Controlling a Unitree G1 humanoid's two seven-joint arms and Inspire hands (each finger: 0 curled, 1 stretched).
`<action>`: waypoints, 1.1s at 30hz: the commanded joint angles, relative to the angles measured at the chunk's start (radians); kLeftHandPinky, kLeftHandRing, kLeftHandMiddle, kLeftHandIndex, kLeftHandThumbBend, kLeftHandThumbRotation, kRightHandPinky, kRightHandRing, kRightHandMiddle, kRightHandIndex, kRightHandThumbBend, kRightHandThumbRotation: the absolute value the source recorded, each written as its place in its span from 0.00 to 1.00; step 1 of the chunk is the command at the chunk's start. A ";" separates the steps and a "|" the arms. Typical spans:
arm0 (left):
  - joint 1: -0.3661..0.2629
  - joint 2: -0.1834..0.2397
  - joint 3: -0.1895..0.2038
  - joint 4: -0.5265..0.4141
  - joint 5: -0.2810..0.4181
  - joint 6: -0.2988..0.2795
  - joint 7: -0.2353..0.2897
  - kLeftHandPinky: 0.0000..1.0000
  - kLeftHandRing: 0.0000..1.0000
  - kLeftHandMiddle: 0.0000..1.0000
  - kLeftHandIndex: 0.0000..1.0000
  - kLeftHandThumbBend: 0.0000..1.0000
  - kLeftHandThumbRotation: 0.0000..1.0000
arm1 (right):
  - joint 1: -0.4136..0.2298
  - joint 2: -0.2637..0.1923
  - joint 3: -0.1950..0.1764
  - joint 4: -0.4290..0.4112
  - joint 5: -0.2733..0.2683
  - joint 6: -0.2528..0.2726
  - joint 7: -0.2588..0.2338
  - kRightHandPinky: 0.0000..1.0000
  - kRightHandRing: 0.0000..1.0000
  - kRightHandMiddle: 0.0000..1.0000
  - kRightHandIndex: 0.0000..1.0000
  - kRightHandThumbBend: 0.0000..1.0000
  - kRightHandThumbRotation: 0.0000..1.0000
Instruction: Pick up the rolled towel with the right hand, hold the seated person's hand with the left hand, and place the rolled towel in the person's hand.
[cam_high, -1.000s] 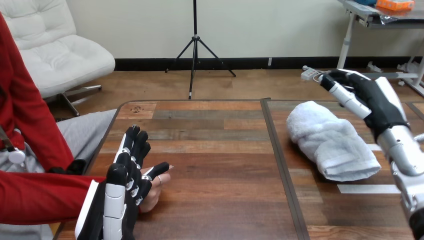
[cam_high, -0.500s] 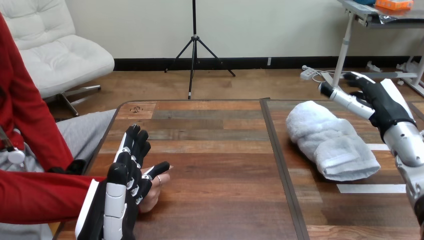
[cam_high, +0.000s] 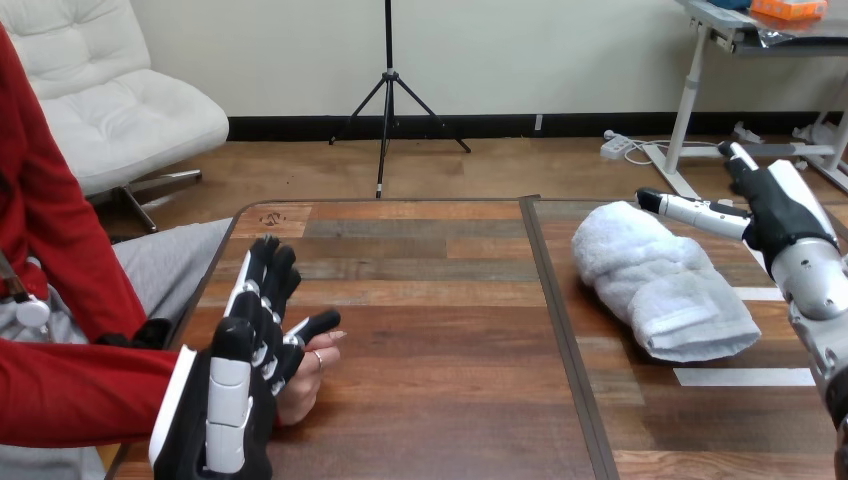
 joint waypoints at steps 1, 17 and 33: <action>-0.054 -0.032 0.019 0.001 0.004 -0.033 -0.007 0.81 1.00 1.00 1.00 0.81 1.00 | -0.102 -0.012 0.021 0.013 -0.014 0.022 -0.021 0.87 1.00 1.00 1.00 1.00 0.43; -0.048 -0.028 0.021 -0.002 0.012 -0.042 -0.005 0.80 1.00 1.00 0.98 0.79 1.00 | -0.080 0.006 0.081 0.027 -0.065 0.097 -0.039 0.92 1.00 1.00 1.00 1.00 0.46; -0.047 -0.030 0.021 -0.007 0.014 -0.045 -0.006 0.80 0.99 0.99 0.94 0.77 1.00 | -0.052 0.034 0.138 0.034 -0.099 0.150 -0.022 0.92 1.00 1.00 1.00 1.00 0.46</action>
